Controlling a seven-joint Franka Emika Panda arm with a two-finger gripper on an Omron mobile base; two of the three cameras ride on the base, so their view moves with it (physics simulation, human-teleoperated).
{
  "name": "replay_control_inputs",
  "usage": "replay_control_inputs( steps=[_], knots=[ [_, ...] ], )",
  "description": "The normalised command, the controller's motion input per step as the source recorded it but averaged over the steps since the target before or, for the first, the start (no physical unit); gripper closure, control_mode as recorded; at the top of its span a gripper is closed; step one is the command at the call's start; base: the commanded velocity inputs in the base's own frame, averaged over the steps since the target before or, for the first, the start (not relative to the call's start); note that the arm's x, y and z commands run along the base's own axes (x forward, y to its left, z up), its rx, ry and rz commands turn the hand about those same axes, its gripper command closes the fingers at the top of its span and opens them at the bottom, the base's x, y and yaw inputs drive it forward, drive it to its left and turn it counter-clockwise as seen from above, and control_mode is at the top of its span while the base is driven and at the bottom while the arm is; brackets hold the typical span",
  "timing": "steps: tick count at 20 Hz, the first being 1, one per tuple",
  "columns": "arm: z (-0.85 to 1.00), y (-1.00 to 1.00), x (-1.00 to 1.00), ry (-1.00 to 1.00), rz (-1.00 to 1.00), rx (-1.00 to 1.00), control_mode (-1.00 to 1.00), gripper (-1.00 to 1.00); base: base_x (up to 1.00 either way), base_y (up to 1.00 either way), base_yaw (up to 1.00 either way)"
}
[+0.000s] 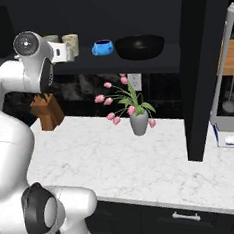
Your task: Gather all objects into one cabinet and sort the glasses and bowls to opposite sides.
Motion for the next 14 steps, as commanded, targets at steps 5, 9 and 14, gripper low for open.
replay_control_inputs(
  steps=[5, 9, 14],
  knots=[
    [0.26, -0.15, -1.00, 0.07, 0.00, 0.00, -1.00, -1.00, 0.00, 0.00, 0.00],
    [0.00, -0.19, -1.00, 0.00, 0.00, 0.00, -1.00, -1.00, 0.00, 0.00, 0.00],
    [0.00, -0.28, -0.95, 0.01, -0.06, 0.00, -1.00, -1.00, 0.00, 0.00, 0.00]
  ],
)
